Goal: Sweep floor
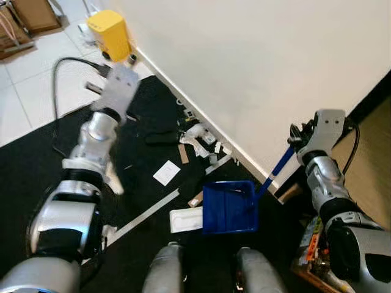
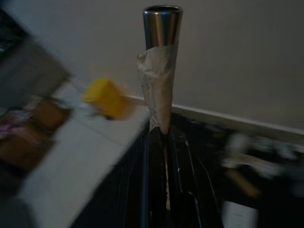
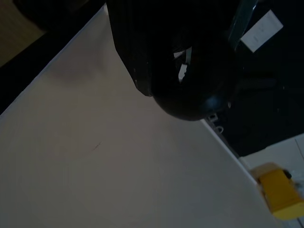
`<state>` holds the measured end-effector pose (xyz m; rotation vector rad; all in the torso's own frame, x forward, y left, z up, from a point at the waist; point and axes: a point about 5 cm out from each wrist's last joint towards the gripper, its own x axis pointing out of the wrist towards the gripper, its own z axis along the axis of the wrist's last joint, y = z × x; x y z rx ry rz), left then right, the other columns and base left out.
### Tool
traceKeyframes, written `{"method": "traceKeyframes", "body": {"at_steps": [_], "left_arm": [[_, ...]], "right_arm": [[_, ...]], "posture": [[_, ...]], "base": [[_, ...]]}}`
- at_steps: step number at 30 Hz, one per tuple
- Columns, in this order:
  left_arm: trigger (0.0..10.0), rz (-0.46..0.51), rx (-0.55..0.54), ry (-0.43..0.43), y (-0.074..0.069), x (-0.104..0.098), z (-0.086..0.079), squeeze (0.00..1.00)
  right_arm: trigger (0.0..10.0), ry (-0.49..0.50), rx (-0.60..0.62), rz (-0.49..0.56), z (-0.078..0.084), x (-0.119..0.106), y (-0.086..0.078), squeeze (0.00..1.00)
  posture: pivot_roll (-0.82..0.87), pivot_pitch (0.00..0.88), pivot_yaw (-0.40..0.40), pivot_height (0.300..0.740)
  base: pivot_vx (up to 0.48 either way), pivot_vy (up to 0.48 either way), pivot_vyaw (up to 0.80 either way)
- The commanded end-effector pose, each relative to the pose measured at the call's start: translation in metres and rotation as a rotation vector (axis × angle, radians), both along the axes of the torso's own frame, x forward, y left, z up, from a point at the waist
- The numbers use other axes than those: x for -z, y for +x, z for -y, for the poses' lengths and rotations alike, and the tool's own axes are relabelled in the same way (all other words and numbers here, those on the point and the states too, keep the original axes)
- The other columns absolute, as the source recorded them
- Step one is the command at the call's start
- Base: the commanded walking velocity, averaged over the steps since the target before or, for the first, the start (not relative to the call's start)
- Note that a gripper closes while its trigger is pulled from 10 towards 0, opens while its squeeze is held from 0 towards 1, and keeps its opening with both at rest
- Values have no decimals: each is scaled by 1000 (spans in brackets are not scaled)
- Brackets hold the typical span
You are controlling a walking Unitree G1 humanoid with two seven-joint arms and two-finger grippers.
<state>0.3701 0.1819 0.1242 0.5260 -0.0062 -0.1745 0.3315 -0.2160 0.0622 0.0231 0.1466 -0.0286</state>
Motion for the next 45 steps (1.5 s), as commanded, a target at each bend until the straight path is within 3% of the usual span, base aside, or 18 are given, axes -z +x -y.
{"method": "traceKeyframes", "body": {"at_steps": [1,2,3,6,11,12,15,18,22,23,25,27,29,31,33,37,40,45], "left_arm": [[10000,-36,89,-35,-8,21,41,0],[10000,-56,111,-66,-10,27,57,0],[10000,-56,111,-66,-10,27,57,0],[10000,-119,162,-198,-18,35,113,0],[10000,-77,216,-367,-13,0,171,0],[10000,-77,216,-367,-13,0,171,0],[10000,1,268,-458,-5,-39,191,0],[10000,106,303,-500,4,-73,190,0],[10000,137,315,-498,6,-80,188,0],[10000,169,315,-454,11,-80,168,0],[10000,180,314,-433,12,-79,159,0],[10000,174,281,-341,13,-62,124,0],[10000,169,272,-319,13,-56,116,0],[10000,148,222,-282,10,-41,89,0],[10000,148,222,-282,10,-41,89,0],[10000,132,60,-202,2,-24,23,0],[10000,134,29,-183,1,-23,12,0],[10000,140,-174,-90,-10,-31,-65,0]], "right_arm": [[10000,-22,-13,24,-4,0,-2,0],[10000,-23,-17,24,-6,1,-3,0],[10000,-23,-17,24,-6,1,-3,0],[10000,-32,-25,36,-12,1,-3,0],[10000,-50,40,89,-3,-14,5,0],[10000,-50,40,89,-3,-14,5,0],[10000,-30,68,124,3,-26,11,0],[10000,-28,63,150,7,-36,16,0],[10000,-29,62,157,8,-39,17,0],[10000,-24,55,167,10,-44,19,0],[10000,-21,53,170,11,-46,20,0],[10000,-35,41,163,14,-46,21,0],[10000,-41,36,158,15,-46,20,0],[10000,-53,25,141,15,-42,19,0],[10000,-53,25,141,15,-42,19,0],[10000,-56,19,121,16,-36,15,0],[10000,-55,18,120,16,-35,15,0],[10000,-69,33,116,25,-33,11,0]], "posture": [[-16,122,-14,740],[-26,132,-14,740],[-26,132,-14,740],[-45,148,-13,740],[-59,153,-6,740],[-59,153,-6,740],[-57,148,-5,740],[-48,141,-5,740],[-45,140,-5,740],[-34,136,-9,740],[-34,136,-9,740],[-20,131,-16,740],[-20,131,-16,740],[-12,128,-23,740],[-12,128,-23,740],[-2,104,-23,740],[1,96,-22,740],[20,43,-10,740]], "base": [[0,0,0],[0,0,0],[0,0,0],[0,0,0],[0,0,0],[0,0,0],[0,0,0],[0,0,0],[0,0,0],[0,0,0],[0,0,0],[0,0,0],[0,0,0],[0,0,0],[0,0,0],[0,0,0],[0,0,0],[0,0,0]]}}
